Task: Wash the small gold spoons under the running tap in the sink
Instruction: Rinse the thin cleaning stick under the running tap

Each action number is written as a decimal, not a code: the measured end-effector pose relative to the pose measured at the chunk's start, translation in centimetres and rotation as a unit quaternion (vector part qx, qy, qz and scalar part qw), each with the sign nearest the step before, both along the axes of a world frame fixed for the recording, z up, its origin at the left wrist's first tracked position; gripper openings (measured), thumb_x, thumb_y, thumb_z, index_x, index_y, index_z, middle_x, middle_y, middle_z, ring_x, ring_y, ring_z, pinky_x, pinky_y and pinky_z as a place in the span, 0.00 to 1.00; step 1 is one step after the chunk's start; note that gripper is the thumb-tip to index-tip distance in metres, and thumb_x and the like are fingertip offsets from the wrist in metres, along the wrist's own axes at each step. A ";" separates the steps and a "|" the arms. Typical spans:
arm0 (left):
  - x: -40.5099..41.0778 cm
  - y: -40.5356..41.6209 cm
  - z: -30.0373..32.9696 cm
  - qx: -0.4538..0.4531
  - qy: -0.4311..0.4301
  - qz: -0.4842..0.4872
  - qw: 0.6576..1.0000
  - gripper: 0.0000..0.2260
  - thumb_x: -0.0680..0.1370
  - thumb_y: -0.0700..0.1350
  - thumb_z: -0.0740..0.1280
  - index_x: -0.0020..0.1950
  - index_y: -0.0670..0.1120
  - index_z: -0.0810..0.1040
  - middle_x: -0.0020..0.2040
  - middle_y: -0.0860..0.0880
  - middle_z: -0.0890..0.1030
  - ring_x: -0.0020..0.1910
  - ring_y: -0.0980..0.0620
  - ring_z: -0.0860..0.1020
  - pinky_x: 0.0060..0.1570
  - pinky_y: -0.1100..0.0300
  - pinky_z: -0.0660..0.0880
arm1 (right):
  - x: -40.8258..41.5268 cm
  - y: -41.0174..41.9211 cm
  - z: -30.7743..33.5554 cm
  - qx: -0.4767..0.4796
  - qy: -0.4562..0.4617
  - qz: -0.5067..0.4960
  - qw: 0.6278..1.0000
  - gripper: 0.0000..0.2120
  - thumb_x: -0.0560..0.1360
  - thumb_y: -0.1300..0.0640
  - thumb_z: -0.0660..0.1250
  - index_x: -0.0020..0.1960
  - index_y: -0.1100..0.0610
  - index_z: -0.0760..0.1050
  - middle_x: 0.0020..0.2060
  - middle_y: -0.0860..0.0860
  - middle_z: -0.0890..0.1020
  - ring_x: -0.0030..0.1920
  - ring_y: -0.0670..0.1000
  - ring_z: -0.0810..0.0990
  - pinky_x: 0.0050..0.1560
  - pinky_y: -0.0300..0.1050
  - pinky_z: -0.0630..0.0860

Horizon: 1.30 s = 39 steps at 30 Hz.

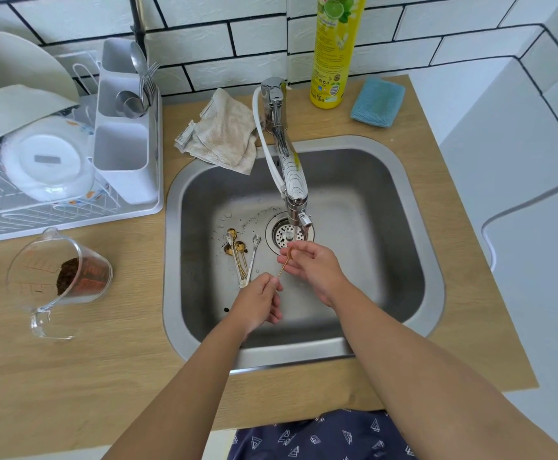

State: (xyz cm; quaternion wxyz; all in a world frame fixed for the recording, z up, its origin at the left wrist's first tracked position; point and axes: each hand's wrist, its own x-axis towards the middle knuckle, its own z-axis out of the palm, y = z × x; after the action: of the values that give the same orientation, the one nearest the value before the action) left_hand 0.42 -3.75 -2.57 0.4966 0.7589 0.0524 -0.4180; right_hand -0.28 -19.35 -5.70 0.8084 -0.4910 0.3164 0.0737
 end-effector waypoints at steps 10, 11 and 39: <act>-0.1 0.2 0.2 0.040 -0.049 -0.014 0.998 0.13 0.85 0.45 0.55 0.45 0.43 0.73 0.36 0.46 0.76 0.29 0.52 0.75 0.28 0.61 0.73 | 0.0 0.0 0.1 -0.022 -0.009 -0.008 1.000 0.07 0.83 0.66 0.64 0.57 0.60 0.80 0.45 0.55 0.88 0.48 0.52 0.89 0.45 0.41 0.84; -0.1 0.2 0.1 0.054 -0.059 -0.020 0.997 0.13 0.85 0.45 0.56 0.45 0.44 0.74 0.36 0.47 0.76 0.31 0.52 0.75 0.29 0.62 0.72 | 0.1 -0.1 0.1 -0.027 -0.014 -0.011 0.999 0.07 0.82 0.67 0.66 0.57 0.60 0.80 0.44 0.54 0.88 0.48 0.52 0.89 0.46 0.41 0.83; 0.1 0.9 -1.1 0.088 -0.085 -0.048 0.991 0.10 0.84 0.46 0.56 0.46 0.50 0.74 0.31 0.50 0.75 0.28 0.52 0.75 0.32 0.58 0.74 | 0.1 -0.5 1.3 0.052 -0.003 0.031 0.998 0.11 0.85 0.57 0.62 0.65 0.57 0.78 0.53 0.53 0.88 0.54 0.53 0.88 0.49 0.43 0.84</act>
State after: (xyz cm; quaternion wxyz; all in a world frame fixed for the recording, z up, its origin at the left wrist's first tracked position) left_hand 0.50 -2.83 -3.64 0.4103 0.8338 0.0102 -0.3692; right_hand -0.16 -19.89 -4.36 0.8311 -0.4579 0.2942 0.1142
